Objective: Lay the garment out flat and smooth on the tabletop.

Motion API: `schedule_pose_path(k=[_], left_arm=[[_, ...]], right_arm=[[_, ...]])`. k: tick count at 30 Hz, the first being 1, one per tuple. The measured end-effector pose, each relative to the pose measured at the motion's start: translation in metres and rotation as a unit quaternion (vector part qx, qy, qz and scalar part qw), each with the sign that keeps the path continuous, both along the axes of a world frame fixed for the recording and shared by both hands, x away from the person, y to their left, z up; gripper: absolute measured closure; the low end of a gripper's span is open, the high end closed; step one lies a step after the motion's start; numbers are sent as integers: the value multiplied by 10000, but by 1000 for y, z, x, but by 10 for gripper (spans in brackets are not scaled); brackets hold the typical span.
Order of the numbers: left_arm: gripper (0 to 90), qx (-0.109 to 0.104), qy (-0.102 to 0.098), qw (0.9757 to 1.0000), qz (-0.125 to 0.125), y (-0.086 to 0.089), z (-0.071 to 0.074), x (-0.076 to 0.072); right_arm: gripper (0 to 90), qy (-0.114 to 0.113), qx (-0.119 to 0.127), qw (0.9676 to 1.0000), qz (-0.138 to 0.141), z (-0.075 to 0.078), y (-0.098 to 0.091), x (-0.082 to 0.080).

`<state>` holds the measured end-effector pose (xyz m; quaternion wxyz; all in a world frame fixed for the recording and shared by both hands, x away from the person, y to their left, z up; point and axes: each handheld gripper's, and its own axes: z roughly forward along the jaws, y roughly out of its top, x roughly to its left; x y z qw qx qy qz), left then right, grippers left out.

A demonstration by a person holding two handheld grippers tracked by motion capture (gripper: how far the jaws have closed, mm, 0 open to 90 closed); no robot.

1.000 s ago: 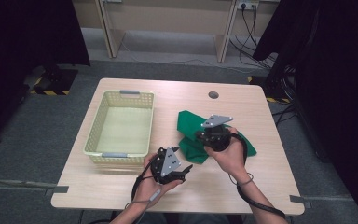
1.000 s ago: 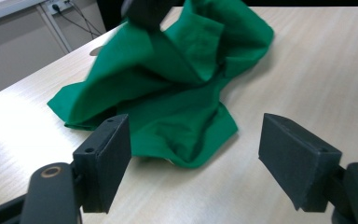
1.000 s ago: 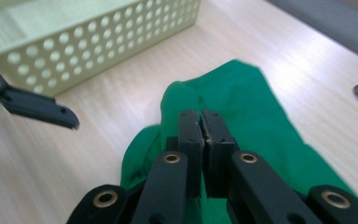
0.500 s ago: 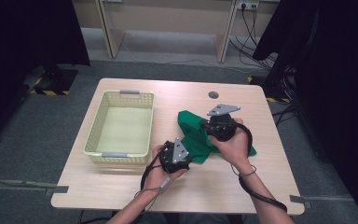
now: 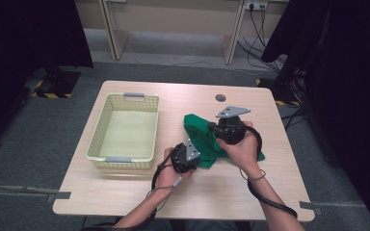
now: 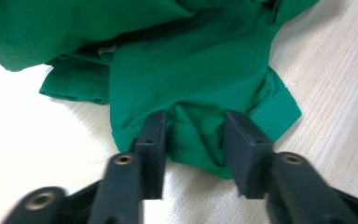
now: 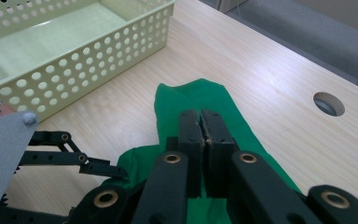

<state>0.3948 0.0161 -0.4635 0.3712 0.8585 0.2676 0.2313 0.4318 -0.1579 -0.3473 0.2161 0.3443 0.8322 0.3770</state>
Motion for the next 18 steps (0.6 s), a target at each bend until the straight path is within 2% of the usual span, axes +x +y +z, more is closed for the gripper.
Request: schedule_pose_path(k=[9,15,18], left_arm=[[836,122,-10,9999,-97,-1,-3,1],[852,176,-142,9996,-188,0,-3,-2],[851,153,-204,9993,-274,7,-2,-10]], right_arm=[[879,10,12,10000,-69,0,-2,1],[879,17,40,9998,-177,1,-4,4],[880,-9,60,9995,-315,4,-11,8]])
